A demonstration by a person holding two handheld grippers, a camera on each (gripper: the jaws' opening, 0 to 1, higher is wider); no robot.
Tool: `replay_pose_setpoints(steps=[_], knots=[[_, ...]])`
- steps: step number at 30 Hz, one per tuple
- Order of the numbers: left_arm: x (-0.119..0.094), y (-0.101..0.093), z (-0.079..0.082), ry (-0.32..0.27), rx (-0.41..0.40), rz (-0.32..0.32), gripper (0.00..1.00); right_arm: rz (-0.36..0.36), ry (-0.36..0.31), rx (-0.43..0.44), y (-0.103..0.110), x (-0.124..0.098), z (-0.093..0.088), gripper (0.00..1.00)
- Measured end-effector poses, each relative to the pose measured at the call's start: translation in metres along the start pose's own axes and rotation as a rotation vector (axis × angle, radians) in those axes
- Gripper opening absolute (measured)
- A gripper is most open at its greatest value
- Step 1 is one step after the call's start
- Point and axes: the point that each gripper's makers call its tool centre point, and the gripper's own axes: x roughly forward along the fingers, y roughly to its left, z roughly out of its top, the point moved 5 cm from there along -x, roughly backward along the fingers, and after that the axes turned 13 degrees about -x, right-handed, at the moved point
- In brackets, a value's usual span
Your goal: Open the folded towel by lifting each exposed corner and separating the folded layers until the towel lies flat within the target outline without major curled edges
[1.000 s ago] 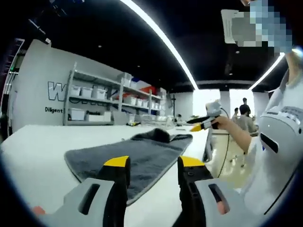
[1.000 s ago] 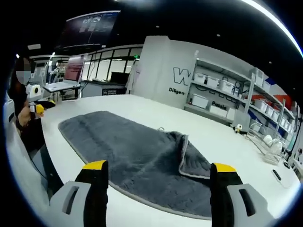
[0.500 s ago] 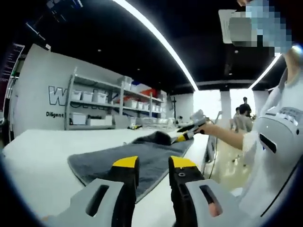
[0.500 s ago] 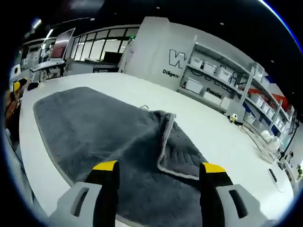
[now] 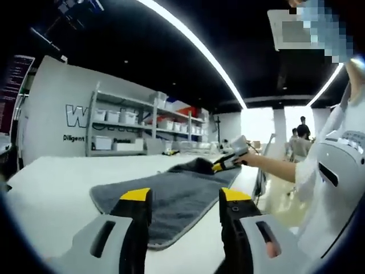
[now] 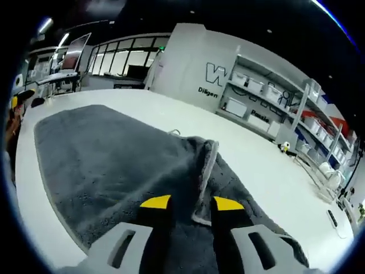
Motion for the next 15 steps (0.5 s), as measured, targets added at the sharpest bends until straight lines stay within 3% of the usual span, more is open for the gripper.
replay_pose_setpoints(steps=[4, 9, 15], knots=[[0.000, 0.001, -0.001, -0.006, -0.031, -0.008, 0.64, -0.019, -0.016, -0.010, -0.008, -0.004, 0.001, 0.01], [0.000, 0.005, -0.003, 0.014, -0.007, 0.029, 0.77, -0.061, -0.014, -0.011, -0.025, -0.010, 0.005, 0.00], [0.000, 0.006, -0.004, 0.043, -0.008, 0.040, 0.84, -0.126, 0.001, -0.057, -0.055, -0.017, 0.018, 0.00]])
